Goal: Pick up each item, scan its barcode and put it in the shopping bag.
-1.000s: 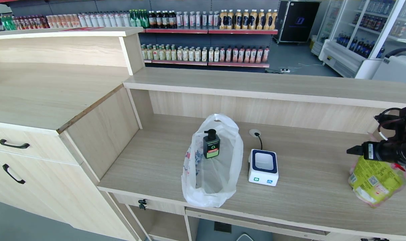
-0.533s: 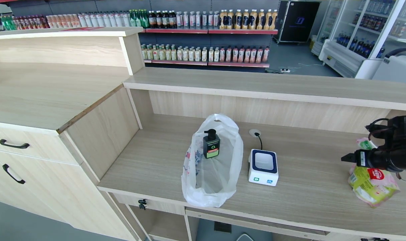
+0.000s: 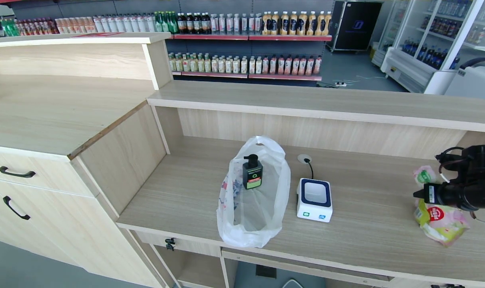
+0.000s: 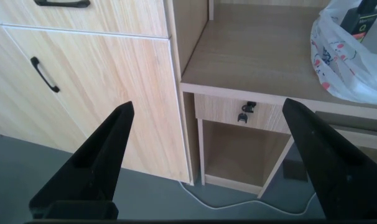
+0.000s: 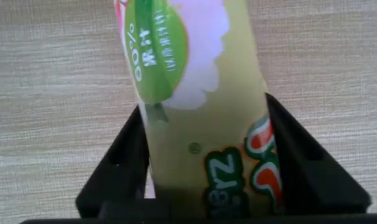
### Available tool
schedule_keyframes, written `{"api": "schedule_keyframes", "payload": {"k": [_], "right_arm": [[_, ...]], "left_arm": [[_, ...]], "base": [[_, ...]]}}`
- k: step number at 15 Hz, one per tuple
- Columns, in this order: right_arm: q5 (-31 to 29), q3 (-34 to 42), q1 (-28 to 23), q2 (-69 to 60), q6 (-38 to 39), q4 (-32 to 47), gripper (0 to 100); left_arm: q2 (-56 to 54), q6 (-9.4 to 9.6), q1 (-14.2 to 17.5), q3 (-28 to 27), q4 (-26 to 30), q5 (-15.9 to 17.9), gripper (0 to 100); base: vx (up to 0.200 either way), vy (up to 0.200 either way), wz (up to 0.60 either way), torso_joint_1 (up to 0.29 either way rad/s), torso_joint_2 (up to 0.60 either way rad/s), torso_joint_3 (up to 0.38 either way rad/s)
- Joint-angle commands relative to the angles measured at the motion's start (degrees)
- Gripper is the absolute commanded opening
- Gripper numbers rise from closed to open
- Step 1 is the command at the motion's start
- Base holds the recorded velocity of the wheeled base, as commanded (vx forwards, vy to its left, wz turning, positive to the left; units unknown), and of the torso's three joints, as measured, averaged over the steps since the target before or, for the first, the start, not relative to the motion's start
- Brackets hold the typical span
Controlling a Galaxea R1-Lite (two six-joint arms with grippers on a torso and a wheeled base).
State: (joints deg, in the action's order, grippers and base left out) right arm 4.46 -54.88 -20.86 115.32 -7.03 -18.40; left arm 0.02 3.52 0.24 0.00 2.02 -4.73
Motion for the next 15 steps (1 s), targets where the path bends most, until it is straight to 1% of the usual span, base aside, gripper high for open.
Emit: {"api": "schedule_keyframes", "payload": {"k": [1, 4, 6, 7, 8, 9, 10, 11, 13, 14, 15], "right_arm": [[-0.16, 1.09, 0.03, -0.19, -0.52, -0.24, 0], [-0.16, 3.03, -0.24, -1.68, -1.05, -3.75, 0], [0.37, 3.73, -0.59, -4.32, -0.96, -4.37, 0], [1.51, 3.99, -0.59, -6.34, -0.7, -3.93, 0], [4.77, 4.17, -0.59, -8.98, -0.61, -2.52, 0], [4.77, 4.17, -0.59, -8.98, -0.61, -2.52, 0], [14.61, 3.99, -0.24, -16.62, -0.88, 1.61, 0], [20.67, 4.52, 0.29, -20.84, -0.52, 1.78, 0], [41.15, 7.07, 0.29, -30.16, -0.17, 1.34, 0], [48.18, 7.6, 0.29, -33.58, -0.17, 1.26, 0], [52.93, 7.6, 0.56, -36.57, 0.35, 1.26, 0]], "left_arm": [[-0.02, -0.01, 0.02, 0.0, 0.0, -0.02, 100], [-0.02, -0.01, 0.02, 0.0, 0.0, -0.02, 100], [-0.02, -0.01, 0.02, 0.0, 0.0, -0.02, 100], [-0.02, -0.01, 0.02, 0.0, 0.0, -0.02, 100], [-0.02, -0.01, 0.02, 0.0, 0.0, -0.02, 100], [-0.02, -0.01, 0.02, 0.0, 0.0, -0.02, 100], [-0.02, -0.01, 0.02, 0.0, 0.0, -0.02, 100], [-0.02, -0.01, 0.02, 0.0, 0.0, -0.02, 100], [-0.02, -0.01, 0.02, 0.0, 0.0, -0.02, 100], [-0.02, -0.01, 0.02, 0.0, 0.0, -0.02, 100], [-0.02, -0.01, 0.02, 0.0, 0.0, -0.02, 100]], "base": [[0.0, 0.0, 0.0, 0.0, 0.0, 0.0], [0.0, 0.0, 0.0, 0.0, 0.0, 0.0], [0.0, 0.0, 0.0, 0.0, 0.0, 0.0], [0.0, 0.0, 0.0, 0.0, 0.0, 0.0], [0.0, 0.0, 0.0, 0.0, 0.0, 0.0], [0.0, 0.0, 0.0, 0.0, 0.0, 0.0], [0.0, 0.0, 0.0, 0.0, 0.0, 0.0], [0.0, 0.0, 0.0, 0.0, 0.0, 0.0], [0.0, 0.0, 0.0, 0.0, 0.0, 0.0], [0.0, 0.0, 0.0, 0.0, 0.0, 0.0], [0.0, 0.0, 0.0, 0.0, 0.0, 0.0]]}}
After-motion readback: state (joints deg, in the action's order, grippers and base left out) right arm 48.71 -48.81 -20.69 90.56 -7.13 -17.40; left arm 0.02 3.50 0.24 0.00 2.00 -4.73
